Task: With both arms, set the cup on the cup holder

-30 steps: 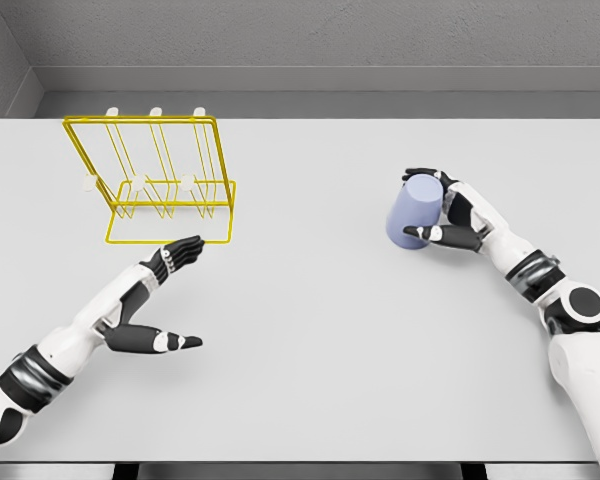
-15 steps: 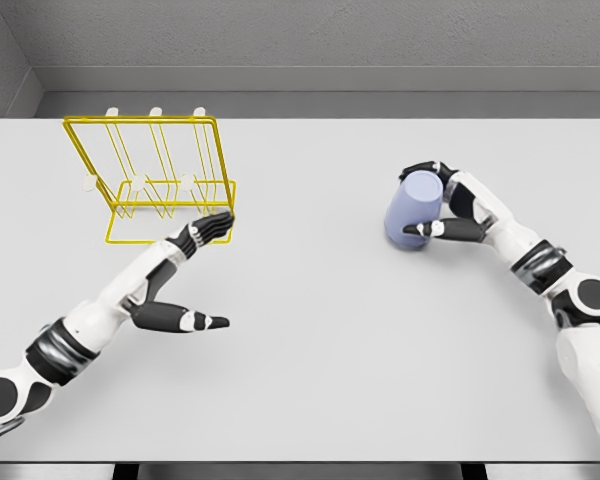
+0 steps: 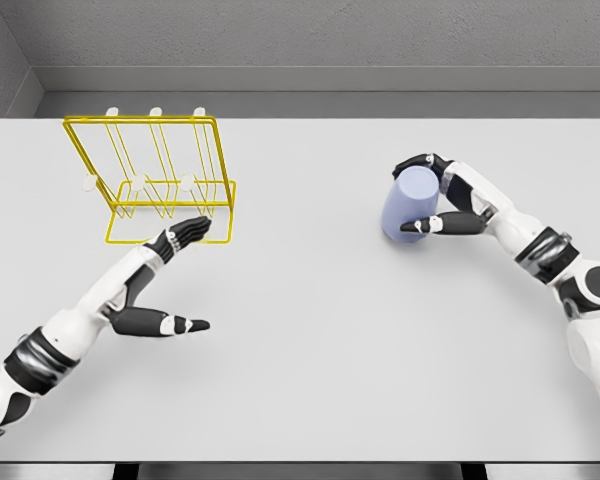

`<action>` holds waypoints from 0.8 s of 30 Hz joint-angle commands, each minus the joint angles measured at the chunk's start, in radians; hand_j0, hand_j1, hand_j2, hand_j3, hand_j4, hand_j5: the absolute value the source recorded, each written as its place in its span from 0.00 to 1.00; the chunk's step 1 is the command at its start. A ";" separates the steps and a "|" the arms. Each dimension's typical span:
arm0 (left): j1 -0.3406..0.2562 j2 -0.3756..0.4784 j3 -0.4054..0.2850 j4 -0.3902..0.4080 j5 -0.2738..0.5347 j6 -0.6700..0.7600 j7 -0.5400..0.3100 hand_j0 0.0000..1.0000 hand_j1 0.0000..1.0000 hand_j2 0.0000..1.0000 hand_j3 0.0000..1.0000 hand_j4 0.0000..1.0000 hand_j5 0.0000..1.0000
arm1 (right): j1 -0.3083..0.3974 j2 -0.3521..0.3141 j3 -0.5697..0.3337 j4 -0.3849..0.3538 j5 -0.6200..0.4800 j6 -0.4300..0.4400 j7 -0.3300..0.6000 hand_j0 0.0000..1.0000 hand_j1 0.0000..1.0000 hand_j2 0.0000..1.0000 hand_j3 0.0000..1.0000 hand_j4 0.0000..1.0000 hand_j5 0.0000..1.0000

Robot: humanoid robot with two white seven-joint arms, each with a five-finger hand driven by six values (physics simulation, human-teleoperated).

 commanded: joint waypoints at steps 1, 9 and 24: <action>0.000 -0.003 0.012 -0.001 -0.030 0.000 0.000 1.00 1.00 1.00 1.00 1.00 1.00 | 0.000 -0.013 0.008 -0.030 -0.011 0.001 0.000 0.55 0.55 0.55 0.55 0.55 0.55; 0.003 0.009 0.004 0.002 -0.233 0.000 -0.002 1.00 1.00 1.00 1.00 1.00 1.00 | -0.006 -0.009 0.068 -0.089 -0.011 0.001 0.000 0.53 0.53 0.53 0.53 0.53 0.53; 0.084 0.011 0.102 0.000 -0.222 0.000 -0.002 1.00 1.00 1.00 1.00 1.00 1.00 | -0.032 -0.006 0.185 -0.155 -0.011 0.003 0.000 0.52 0.52 0.52 0.52 0.52 0.52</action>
